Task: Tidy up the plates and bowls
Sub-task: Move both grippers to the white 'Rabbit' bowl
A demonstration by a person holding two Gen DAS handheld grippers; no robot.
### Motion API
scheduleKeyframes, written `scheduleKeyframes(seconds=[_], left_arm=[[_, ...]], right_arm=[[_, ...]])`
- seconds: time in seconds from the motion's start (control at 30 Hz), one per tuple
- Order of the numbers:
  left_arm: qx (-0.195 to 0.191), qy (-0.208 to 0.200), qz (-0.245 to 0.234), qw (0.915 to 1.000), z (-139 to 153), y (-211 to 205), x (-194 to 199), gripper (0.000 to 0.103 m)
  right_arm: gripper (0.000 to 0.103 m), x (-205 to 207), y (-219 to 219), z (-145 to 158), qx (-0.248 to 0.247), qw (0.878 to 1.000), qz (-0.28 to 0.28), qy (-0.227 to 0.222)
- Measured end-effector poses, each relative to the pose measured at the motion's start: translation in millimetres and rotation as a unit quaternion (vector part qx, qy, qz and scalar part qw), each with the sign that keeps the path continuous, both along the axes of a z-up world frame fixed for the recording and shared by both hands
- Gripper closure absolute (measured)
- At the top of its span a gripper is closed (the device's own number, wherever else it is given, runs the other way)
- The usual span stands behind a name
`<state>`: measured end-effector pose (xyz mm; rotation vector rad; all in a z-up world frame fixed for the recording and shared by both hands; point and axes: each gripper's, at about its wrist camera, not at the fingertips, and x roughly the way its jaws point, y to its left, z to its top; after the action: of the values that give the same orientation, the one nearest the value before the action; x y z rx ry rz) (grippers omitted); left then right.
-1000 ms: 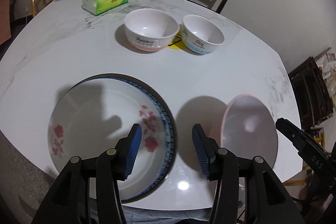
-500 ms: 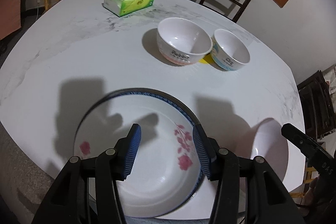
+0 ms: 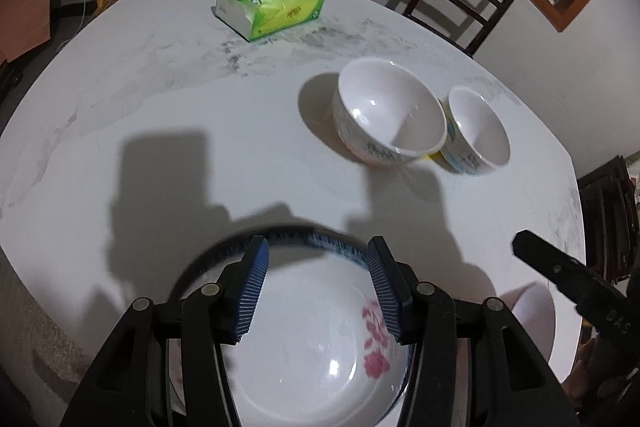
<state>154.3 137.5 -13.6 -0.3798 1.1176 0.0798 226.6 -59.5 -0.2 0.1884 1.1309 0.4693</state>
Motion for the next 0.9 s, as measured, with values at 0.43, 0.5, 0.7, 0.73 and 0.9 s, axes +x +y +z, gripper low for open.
scheduleKeyframes(seconds=[0.43, 0.5, 0.7, 0.73, 0.9], left_arm=[[0.012, -0.025, 0.024, 0.9993, 2, 19, 64, 0.056], [0.015, -0.029, 0.027, 0.9991, 0, 21, 75, 0.056], [0.020, -0.016, 0.026, 0.9993, -16, 22, 104, 0.056], [0.020, -0.014, 0.025, 0.9994, -18, 22, 106, 0.056], [0.019, 0.000, 0.014, 0.9997, -34, 18, 122, 0.058]], right_arm=[[0.069, 66, 25, -22, -0.004, 1.000, -0.021, 0.007], [0.069, 72, 28, -24, -0.005, 1.000, -0.025, 0.006], [0.069, 91, 41, -36, -0.017, 0.999, -0.026, 0.012], [0.069, 93, 42, -37, -0.020, 0.999, -0.026, 0.013], [0.069, 106, 47, -46, -0.027, 0.999, -0.028, 0.021]])
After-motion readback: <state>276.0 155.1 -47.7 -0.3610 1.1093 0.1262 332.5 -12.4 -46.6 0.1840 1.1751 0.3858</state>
